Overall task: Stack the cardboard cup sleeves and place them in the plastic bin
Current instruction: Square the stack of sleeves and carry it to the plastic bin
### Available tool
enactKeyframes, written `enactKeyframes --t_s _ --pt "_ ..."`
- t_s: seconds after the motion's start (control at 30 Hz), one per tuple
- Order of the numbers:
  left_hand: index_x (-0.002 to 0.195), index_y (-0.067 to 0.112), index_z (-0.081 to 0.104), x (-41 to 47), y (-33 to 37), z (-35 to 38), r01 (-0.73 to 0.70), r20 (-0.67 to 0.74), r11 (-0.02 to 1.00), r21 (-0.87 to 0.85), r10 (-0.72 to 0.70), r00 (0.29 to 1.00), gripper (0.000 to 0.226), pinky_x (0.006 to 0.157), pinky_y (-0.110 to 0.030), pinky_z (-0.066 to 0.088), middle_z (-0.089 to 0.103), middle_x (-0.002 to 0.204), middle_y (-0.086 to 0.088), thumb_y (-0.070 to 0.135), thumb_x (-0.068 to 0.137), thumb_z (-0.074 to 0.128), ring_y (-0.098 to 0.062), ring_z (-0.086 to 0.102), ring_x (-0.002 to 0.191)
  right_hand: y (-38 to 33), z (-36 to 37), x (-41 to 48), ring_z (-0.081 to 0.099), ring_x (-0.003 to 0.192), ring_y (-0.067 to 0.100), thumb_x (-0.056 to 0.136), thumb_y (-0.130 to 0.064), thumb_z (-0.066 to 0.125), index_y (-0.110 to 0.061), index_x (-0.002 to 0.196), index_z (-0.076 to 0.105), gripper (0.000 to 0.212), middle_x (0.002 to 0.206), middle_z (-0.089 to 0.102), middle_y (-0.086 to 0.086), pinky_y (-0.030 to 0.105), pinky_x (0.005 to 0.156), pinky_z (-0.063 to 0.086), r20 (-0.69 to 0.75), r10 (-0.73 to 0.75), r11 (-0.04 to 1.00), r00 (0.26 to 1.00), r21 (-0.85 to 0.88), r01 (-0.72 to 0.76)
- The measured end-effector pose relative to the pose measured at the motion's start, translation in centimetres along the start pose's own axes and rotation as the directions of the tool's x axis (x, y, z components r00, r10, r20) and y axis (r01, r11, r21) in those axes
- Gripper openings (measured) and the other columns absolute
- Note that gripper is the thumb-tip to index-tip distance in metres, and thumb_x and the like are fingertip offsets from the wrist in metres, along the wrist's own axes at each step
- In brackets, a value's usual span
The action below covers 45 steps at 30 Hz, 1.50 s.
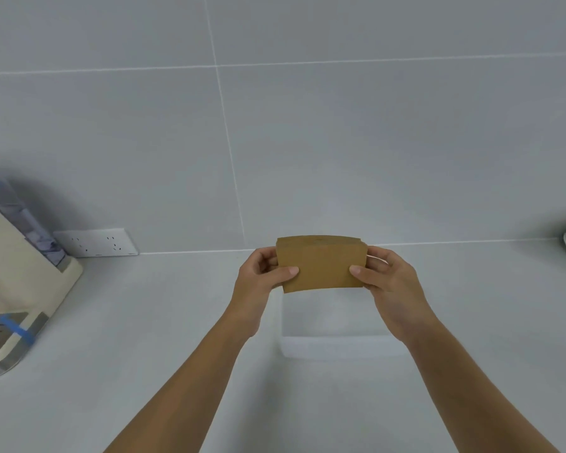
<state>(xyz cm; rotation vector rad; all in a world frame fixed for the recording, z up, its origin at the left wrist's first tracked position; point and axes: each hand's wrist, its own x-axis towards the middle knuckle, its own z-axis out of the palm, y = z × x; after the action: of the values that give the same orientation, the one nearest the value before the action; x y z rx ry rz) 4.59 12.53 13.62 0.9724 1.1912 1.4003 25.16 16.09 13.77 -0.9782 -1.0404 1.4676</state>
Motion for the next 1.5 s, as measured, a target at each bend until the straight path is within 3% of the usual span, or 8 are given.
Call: enactKeyframes --t_s 0.23,0.43,0.63,0.83,1.1,1.23,1.33,1.5 --pt "0.106 0.004 0.062 2.2 -2.6 4.0 0.226 -0.066 0.971 0.079 -0.221 0.973 0.03 0.077 -0.03 0.052 0.07 0.098 -0.005 0.009 0.077 0.068 -0.018 0.068 0.088 0.4 -5.0 2.4 0.066 0.096 0.024 0.075 0.003 0.068 -0.002 0.119 0.052 0.047 0.105 0.067 0.014 0.032 0.084 0.049 -0.051 0.227 0.974 0.973 -0.017 -0.228" --pt "0.105 0.006 0.059 4.0 -5.4 5.5 0.444 -0.181 0.894 0.062 -0.427 0.886 0.024 0.083 -0.033 0.05 0.064 0.094 -0.005 0.017 0.084 0.063 -0.018 0.061 0.084 2.2 -6.0 4.7 0.062 0.104 0.031 0.076 0.004 0.068 0.005 0.123 0.049 0.05 0.117 0.062 0.021 0.03 0.075 0.05 -0.111 0.431 0.891 0.895 -0.104 -0.442" --pt "0.119 0.004 0.052 5.7 -7.3 5.8 0.556 -0.279 0.83 0.045 -0.524 0.804 0.039 0.076 -0.032 0.048 0.058 0.115 -0.012 0.017 0.083 0.062 -0.025 0.057 0.097 3.6 -6.1 6.6 0.064 0.095 0.029 0.077 0.003 0.067 0.006 0.098 0.061 0.022 0.108 0.066 0.019 0.027 0.063 0.05 -0.145 0.548 0.798 0.823 -0.203 -0.567" --pt "0.119 0.005 0.05 7.0 -8.6 6.0 0.604 -0.333 0.797 0.019 -0.564 0.755 0.04 0.086 -0.036 0.05 0.055 0.12 -0.013 0.016 0.082 0.062 -0.026 0.055 0.102 4.5 -6.2 7.8 0.065 0.093 0.029 0.077 0.004 0.068 0.009 0.103 0.061 0.027 0.107 0.066 0.02 0.029 0.063 0.051 -0.168 0.582 0.757 0.795 -0.244 -0.606" --pt "0.117 0.008 0.047 7.7 -9.8 6.3 0.627 -0.403 0.779 0.032 -0.564 0.721 0.038 0.086 -0.036 0.045 0.048 0.104 -0.006 0.021 0.083 0.06 -0.025 0.048 0.096 5.5 -5.6 8.5 0.063 0.098 0.03 0.079 0.003 0.067 0.008 0.109 0.056 0.033 0.111 0.064 0.02 0.035 0.075 0.051 -0.191 0.574 0.736 0.796 -0.305 -0.604" --pt "0.121 0.007 0.043 8.2 -9.8 6.6 0.629 -0.418 0.777 0.032 -0.561 0.714 0.041 0.087 -0.035 0.041 0.044 0.097 -0.003 0.02 0.085 0.059 -0.026 0.045 0.097 5.9 -5.2 8.8 0.061 0.093 0.028 0.08 0.003 0.065 0.009 0.11 0.057 0.032 0.113 0.063 0.021 0.029 0.067 0.05 -0.201 0.575 0.744 0.793 -0.274 -0.609" --pt "0.126 0.005 0.042 8.6 -9.8 6.6 0.639 -0.422 0.769 0.028 -0.571 0.705 0.047 0.091 -0.037 0.041 0.047 0.109 -0.008 0.02 0.085 0.059 -0.026 0.044 0.1 6.1 -5.2 8.9 0.061 0.094 0.028 0.08 0.003 0.066 0.008 0.111 0.057 0.033 0.114 0.063 0.021 0.026 0.057 0.048 -0.208 0.581 0.75 0.787 -0.239 -0.617" --pt "0.13 0.006 0.041 8.7 -10.1 6.5 0.644 -0.415 0.765 0.002 -0.586 0.696 0.051 0.098 -0.039 0.043 0.045 0.112 -0.008 0.022 0.086 0.059 -0.027 0.046 0.102 6.6 -5.3 9.1 0.059 0.106 0.028 0.082 -0.008 0.066 0.004 0.118 0.052 0.04 0.12 0.06 0.017 0.032 0.081 0.05 -0.204 0.584 0.747 0.786 -0.244 -0.618"
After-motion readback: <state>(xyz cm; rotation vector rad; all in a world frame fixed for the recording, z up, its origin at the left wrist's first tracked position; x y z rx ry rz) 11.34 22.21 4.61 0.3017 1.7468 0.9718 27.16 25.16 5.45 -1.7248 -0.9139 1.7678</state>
